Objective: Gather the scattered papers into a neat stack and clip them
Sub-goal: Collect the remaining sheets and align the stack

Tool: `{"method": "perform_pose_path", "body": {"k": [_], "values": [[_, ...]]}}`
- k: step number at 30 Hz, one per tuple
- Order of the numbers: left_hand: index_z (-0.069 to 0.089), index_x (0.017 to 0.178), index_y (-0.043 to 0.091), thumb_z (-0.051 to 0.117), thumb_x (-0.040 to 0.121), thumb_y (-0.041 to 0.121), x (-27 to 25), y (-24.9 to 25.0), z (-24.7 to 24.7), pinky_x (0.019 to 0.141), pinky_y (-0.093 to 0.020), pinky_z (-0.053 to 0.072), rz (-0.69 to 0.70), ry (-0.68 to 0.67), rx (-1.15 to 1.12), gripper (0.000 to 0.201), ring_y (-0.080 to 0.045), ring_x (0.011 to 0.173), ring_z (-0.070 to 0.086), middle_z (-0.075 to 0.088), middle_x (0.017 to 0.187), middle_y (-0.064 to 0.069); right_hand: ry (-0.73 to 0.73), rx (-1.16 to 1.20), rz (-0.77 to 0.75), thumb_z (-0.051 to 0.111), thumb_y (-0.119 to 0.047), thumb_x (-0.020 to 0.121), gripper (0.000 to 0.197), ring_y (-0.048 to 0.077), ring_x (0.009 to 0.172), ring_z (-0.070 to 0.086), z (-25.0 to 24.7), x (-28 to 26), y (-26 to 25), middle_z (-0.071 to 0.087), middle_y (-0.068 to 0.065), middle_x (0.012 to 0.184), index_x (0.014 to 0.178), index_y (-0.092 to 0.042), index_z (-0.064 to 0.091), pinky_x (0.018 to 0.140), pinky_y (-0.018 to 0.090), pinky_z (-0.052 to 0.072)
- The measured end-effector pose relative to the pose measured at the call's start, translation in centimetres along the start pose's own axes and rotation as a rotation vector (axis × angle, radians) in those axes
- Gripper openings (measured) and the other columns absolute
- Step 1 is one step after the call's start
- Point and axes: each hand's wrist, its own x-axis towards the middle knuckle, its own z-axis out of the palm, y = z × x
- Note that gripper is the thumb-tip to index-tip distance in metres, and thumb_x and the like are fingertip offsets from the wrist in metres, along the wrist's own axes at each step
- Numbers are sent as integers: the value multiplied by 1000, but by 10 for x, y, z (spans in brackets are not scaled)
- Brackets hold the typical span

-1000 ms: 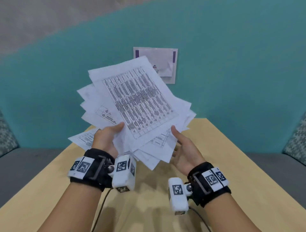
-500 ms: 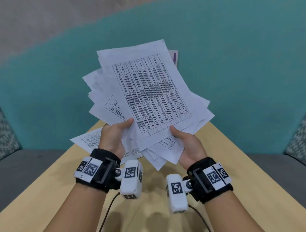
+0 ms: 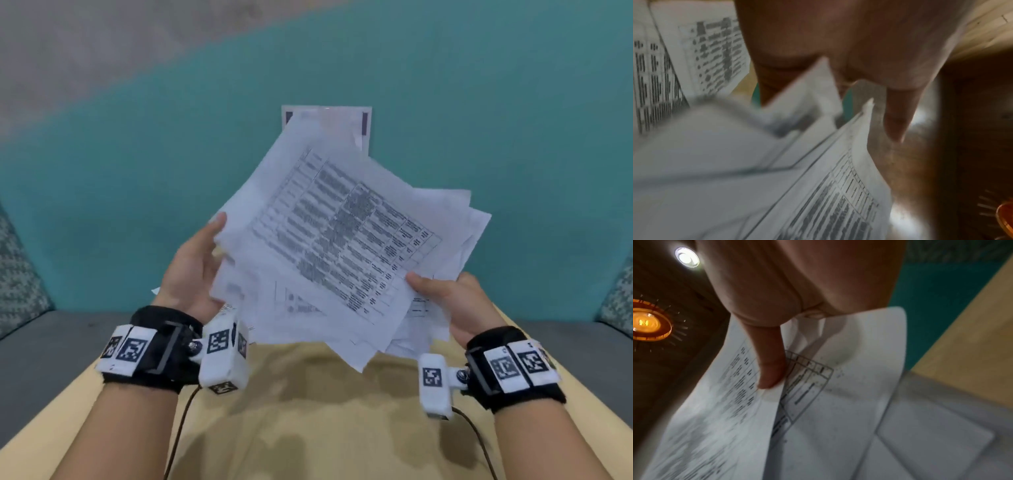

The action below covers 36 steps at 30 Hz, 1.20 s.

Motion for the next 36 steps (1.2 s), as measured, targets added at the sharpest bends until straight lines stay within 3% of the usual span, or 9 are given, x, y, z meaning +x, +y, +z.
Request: {"method": "perform_pose_path", "body": {"k": [3, 7, 10, 14, 18, 26, 29, 32, 36], "values": [[70, 128, 11, 86, 74, 37, 5, -8, -10, 103, -50, 50, -48, 34, 277, 61, -30, 111, 68, 73, 126, -14, 12, -135, -36, 74, 5, 83, 22, 26, 92, 76, -4, 1, 3, 78, 12, 102, 102, -6, 73, 81, 40, 59], [72, 119, 7, 76, 84, 6, 15, -21, -20, 72, -31, 60, 6, 148, 438, 36, -20, 76, 73, 77, 114, -14, 57, -215, -116, 76, 3, 82, 21, 13, 81, 76, 0, 6, 8, 79, 1, 90, 95, -14, 75, 74, 31, 60], [71, 119, 8, 70, 87, -4, 15, -25, -19, 76, -32, 64, 41, 168, 470, 34, -21, 81, 75, 79, 108, -8, 100, -217, -174, 78, -2, 83, 17, 7, 79, 75, 3, 8, 9, 78, -8, 85, 91, -17, 75, 72, 26, 57], [73, 111, 8, 76, 82, -3, 19, -42, -20, 75, -38, 62, 4, 196, 570, 31, -25, 90, 76, 81, 102, -6, 74, -241, -167, 72, -8, 90, 12, 8, 86, 72, 8, 9, 18, 76, -8, 94, 92, -20, 73, 75, 25, 55], [74, 110, 3, 81, 76, -1, 23, -61, -27, 93, -51, 59, -52, 251, 654, 35, -35, 98, 75, 80, 103, -11, 44, -291, -134, 70, -12, 93, 11, 6, 83, 71, 11, 7, 26, 74, -10, 92, 92, -23, 70, 71, 23, 54], [73, 100, 12, 80, 79, -2, 24, -61, -18, 67, -30, 52, 83, 304, 622, 27, -25, 92, 73, 77, 104, -6, 86, -317, -136, 73, -5, 88, 15, 21, 92, 73, 12, 4, 25, 76, 0, 96, 90, -21, 72, 89, 43, 58], [55, 131, 21, 85, 80, 11, 27, -62, -13, 90, -33, 47, 218, 422, 584, 61, -28, 127, 59, 62, 135, -7, 150, -150, -96, 74, -3, 87, 15, 26, 97, 74, 15, 8, 24, 77, 6, 103, 97, -15, 74, 94, 46, 57], [22, 157, 26, 87, 78, 33, 27, -63, -7, 114, -47, 34, 92, 480, 506, 102, -29, 144, 39, 31, 163, -11, 219, 60, -59, 73, -3, 87, 16, 23, 93, 73, 20, 9, 20, 76, 6, 103, 98, -14, 71, 92, 42, 56], [63, 120, 13, 70, 92, 32, 23, -67, 9, 99, -52, 53, -158, 210, 145, 34, -35, 121, 62, 55, 147, -18, 196, 250, 104, 75, -11, 87, 37, 36, 103, 71, 29, 8, 22, 74, 16, 116, 122, -5, 65, 94, 56, 54]]}}
